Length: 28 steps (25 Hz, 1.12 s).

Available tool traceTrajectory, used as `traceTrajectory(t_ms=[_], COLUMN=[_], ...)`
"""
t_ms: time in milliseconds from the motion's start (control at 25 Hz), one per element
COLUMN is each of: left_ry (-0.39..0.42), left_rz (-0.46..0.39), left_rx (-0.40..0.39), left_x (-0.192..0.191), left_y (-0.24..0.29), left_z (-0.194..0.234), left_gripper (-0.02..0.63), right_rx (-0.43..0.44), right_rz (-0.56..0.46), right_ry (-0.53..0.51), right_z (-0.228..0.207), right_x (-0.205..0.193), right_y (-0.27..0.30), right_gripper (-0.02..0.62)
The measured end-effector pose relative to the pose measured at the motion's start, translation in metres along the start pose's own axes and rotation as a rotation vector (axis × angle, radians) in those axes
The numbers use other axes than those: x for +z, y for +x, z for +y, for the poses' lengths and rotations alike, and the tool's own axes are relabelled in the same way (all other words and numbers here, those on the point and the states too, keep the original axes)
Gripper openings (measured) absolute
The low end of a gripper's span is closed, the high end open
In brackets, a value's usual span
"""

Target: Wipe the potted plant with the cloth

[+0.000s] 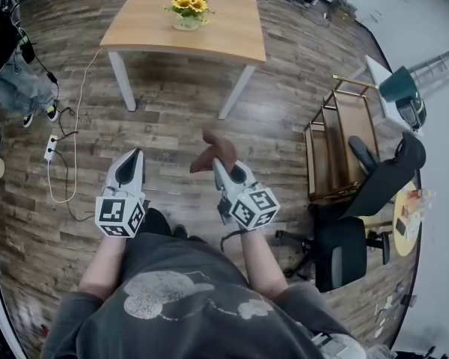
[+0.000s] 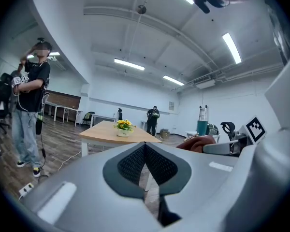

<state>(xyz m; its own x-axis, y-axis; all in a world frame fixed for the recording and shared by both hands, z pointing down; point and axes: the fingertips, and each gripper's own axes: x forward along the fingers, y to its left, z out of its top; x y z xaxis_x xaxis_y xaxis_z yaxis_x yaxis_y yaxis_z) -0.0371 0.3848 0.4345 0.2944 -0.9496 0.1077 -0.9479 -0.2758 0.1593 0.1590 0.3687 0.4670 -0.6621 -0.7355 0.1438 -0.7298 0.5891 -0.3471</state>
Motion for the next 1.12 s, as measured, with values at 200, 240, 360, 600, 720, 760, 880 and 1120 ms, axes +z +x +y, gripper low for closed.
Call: traceTrajectory(t_ms=[200,240,360,600,720,760,880,1120], left_ry=[-0.001,0.003,0.004,-0.012,-0.012,-0.013,-0.013,-0.030], left_rz=[0.012,0.015,0.021,0.028,0.040,0.045,0.054,0.054], left_rx=[0.022,0.024,0.025,-0.003,-0.029,-0.038,-0.070,-0.168], left_x=[-0.001,-0.001,-0.003,-0.004,0.001,0.003,0.012,0.027], left_y=[0.007,0.011,0.027,0.084,0.121,0.133,0.170,0.231], left_z=[0.007,0.011,0.023,0.045,0.062,0.068,0.085,0.115], left_gripper=[0.018,0.018,0.018,0.018,0.018,0.018,0.018,0.018], right_rx=[-0.012,-0.013,-0.022,-0.057,-0.105,-0.118,-0.147,-0.181], right_rz=[0.034,0.038,0.050,0.064,0.072,0.075,0.075,0.022], right_ry=[0.009,0.009,0.006,-0.013,-0.007,-0.003,0.001,0.052], right_z=[-0.008,-0.010,-0.018,-0.051,-0.073,-0.079,-0.095,-0.116], right_x=[-0.009,-0.010,-0.009,0.007,0.016,0.020,0.034,0.064], right_y=[0.008,0.014,0.032,0.072,0.100,0.109,0.139,0.200], right_gripper=[0.048,0.048,0.048,0.048,0.048,0.048,0.048,0.048])
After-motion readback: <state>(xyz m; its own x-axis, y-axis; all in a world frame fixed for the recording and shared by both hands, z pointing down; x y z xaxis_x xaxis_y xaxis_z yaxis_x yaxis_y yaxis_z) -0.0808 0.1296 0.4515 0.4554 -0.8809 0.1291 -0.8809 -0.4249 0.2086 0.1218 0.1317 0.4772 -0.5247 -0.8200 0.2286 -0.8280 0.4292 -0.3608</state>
